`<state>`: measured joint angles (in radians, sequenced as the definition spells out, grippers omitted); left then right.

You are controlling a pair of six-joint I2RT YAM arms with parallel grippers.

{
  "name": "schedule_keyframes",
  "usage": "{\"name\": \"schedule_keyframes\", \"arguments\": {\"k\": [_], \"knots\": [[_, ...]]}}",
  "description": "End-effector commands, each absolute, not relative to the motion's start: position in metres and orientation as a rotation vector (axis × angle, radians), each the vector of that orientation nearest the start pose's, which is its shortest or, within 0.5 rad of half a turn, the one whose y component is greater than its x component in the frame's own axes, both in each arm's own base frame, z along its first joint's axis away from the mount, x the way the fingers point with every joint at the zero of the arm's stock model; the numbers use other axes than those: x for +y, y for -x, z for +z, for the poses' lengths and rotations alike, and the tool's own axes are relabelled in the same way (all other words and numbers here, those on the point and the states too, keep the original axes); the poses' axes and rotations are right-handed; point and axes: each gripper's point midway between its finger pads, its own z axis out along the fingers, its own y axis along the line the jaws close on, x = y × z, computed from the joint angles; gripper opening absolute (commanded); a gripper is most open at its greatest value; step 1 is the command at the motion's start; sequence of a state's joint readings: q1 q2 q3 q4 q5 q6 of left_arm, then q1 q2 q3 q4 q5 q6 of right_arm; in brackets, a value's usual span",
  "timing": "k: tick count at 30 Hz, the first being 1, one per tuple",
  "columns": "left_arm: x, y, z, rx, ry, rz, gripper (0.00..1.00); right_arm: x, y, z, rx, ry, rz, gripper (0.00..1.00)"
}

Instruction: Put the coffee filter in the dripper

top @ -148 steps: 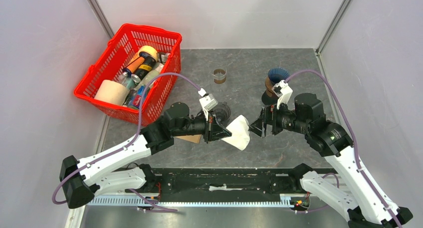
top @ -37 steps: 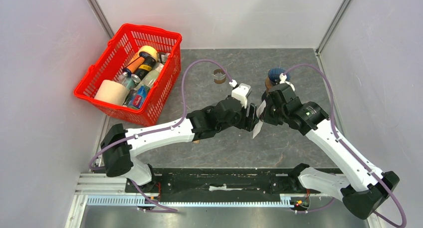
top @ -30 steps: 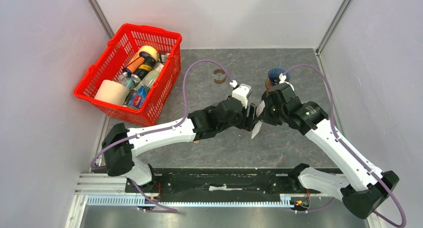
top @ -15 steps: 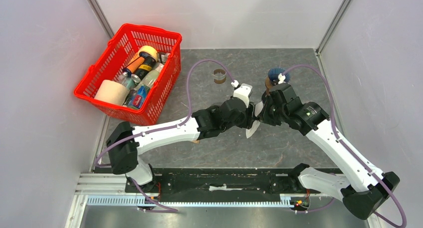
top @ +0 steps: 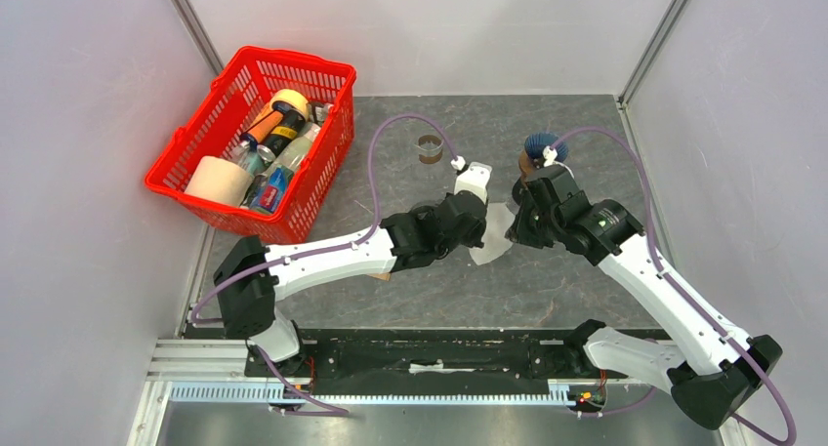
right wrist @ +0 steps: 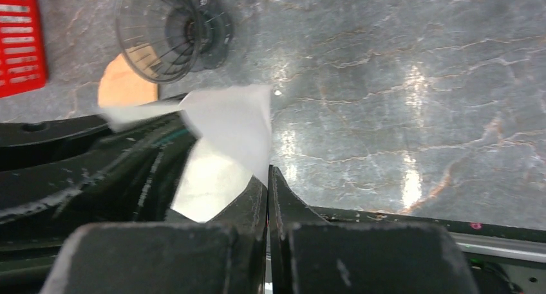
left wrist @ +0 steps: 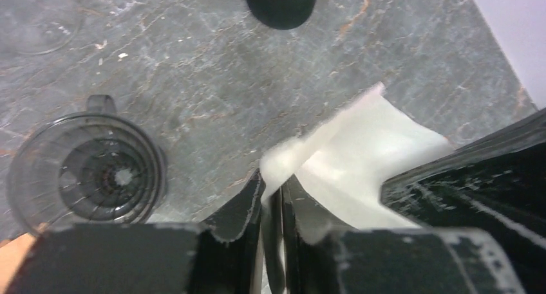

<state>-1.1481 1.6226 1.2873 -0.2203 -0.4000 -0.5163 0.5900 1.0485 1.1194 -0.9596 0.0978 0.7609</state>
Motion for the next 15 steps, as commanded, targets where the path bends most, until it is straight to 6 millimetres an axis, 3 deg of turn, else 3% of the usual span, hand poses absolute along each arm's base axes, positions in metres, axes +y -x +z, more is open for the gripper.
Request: {"name": "schedule_keyframes", "arguments": {"k": [1, 7, 15], "knots": [[-0.39, -0.248, 0.22, 2.037, -0.342, -0.5, 0.16, 0.128, -0.214, 0.195, 2.5, -0.261, 0.253, 0.0], [-0.37, -0.252, 0.216, 2.045, -0.326, -0.394, 0.04, 0.112, -0.215, 0.196, 2.492, -0.262, 0.152, 0.0], [-0.366, -0.247, 0.211, 2.062, -0.386, -0.376, 0.05, 0.094, -0.212, 0.199, 2.499, -0.231, 0.061, 0.0]]}}
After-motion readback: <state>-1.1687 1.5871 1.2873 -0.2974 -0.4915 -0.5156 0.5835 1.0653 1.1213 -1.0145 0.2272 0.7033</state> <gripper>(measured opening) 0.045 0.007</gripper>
